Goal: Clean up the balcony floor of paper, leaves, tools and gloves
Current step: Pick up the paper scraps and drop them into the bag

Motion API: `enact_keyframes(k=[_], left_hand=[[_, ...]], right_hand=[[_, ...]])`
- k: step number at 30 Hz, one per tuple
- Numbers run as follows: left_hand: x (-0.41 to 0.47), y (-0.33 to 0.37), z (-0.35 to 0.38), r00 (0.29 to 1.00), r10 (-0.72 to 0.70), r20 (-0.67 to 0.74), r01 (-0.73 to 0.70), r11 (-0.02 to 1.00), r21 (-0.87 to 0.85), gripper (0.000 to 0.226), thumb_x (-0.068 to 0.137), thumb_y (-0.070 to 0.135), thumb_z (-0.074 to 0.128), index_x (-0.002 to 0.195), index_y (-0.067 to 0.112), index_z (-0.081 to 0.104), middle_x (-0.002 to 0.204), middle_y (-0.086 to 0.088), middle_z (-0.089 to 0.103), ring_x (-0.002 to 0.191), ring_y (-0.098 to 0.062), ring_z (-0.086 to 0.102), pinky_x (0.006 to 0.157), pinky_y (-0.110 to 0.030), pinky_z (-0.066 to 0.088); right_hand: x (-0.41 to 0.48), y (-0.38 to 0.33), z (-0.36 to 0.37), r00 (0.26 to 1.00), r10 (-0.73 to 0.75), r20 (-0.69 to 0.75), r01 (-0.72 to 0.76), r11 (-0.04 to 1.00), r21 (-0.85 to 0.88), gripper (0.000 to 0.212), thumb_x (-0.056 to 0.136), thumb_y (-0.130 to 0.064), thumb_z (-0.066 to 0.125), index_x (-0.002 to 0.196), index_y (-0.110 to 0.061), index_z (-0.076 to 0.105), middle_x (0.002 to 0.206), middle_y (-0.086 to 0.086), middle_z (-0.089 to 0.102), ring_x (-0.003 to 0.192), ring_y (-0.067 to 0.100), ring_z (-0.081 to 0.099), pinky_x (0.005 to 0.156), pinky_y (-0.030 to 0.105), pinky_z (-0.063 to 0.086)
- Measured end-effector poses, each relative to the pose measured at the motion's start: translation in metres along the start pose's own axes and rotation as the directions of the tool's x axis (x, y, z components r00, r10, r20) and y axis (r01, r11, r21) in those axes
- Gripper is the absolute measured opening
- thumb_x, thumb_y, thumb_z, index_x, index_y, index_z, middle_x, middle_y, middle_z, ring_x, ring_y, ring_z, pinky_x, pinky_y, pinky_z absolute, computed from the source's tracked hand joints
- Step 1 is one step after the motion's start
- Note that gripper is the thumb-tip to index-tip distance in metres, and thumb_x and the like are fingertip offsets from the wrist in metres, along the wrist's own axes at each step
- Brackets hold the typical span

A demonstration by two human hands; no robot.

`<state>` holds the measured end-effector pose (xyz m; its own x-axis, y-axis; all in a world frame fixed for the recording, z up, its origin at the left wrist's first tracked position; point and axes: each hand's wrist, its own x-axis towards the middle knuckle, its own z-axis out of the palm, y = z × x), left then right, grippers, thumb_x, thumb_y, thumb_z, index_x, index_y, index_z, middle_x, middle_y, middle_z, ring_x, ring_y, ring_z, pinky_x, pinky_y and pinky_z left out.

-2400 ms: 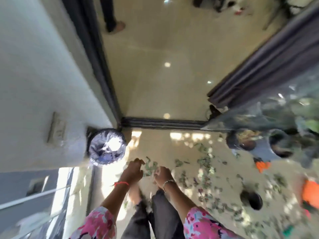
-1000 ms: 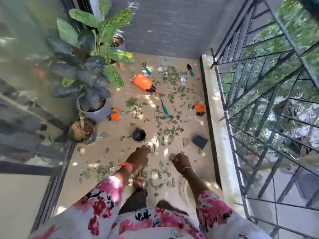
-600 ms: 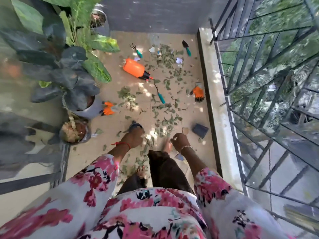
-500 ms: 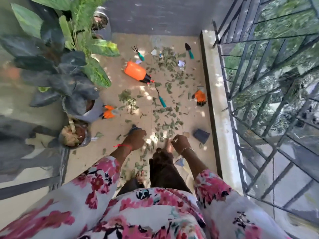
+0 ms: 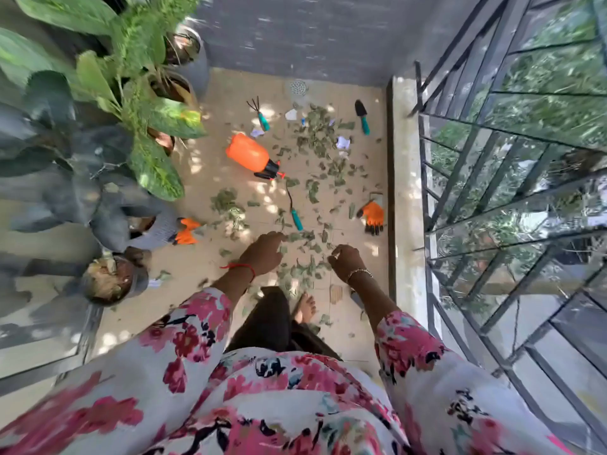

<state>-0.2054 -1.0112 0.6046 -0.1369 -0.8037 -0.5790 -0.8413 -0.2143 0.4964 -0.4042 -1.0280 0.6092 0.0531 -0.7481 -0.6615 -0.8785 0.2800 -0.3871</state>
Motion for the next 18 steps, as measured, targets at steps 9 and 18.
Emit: enact_keyframes(k=[9, 18], left_hand=[[0.082, 0.022, -0.052, 0.999, -0.027, 0.022, 0.028, 0.999, -0.017, 0.046, 0.092, 0.005, 0.045, 0.138, 0.007, 0.039, 0.142, -0.014, 0.039, 0.128, -0.03, 0.042, 0.102, -0.034, 0.037], [0.193, 0.025, -0.138, 0.998, 0.002, 0.066, -0.002, 1.0, 0.01, 0.042, 0.092, 0.005, 0.048, 0.134, 0.007, 0.043, 0.14, -0.012, 0.043, 0.128, -0.026, 0.041, 0.102, -0.029, 0.032]], right_hand=[[0.074, -0.025, -0.049, 0.999, 0.009, 0.031, -0.01, 1.0, 0.03, 0.033, 0.092, -0.014, 0.05, 0.118, 0.005, 0.055, 0.124, 0.023, 0.054, 0.118, 0.034, 0.048, 0.096, 0.032, 0.037], [0.182, -0.077, -0.112, 0.99, 0.142, 0.003, -0.141, 0.983, 0.118, 0.029, 0.092, -0.015, 0.052, 0.114, 0.003, 0.057, 0.121, 0.022, 0.056, 0.117, 0.033, 0.05, 0.093, 0.029, 0.038]])
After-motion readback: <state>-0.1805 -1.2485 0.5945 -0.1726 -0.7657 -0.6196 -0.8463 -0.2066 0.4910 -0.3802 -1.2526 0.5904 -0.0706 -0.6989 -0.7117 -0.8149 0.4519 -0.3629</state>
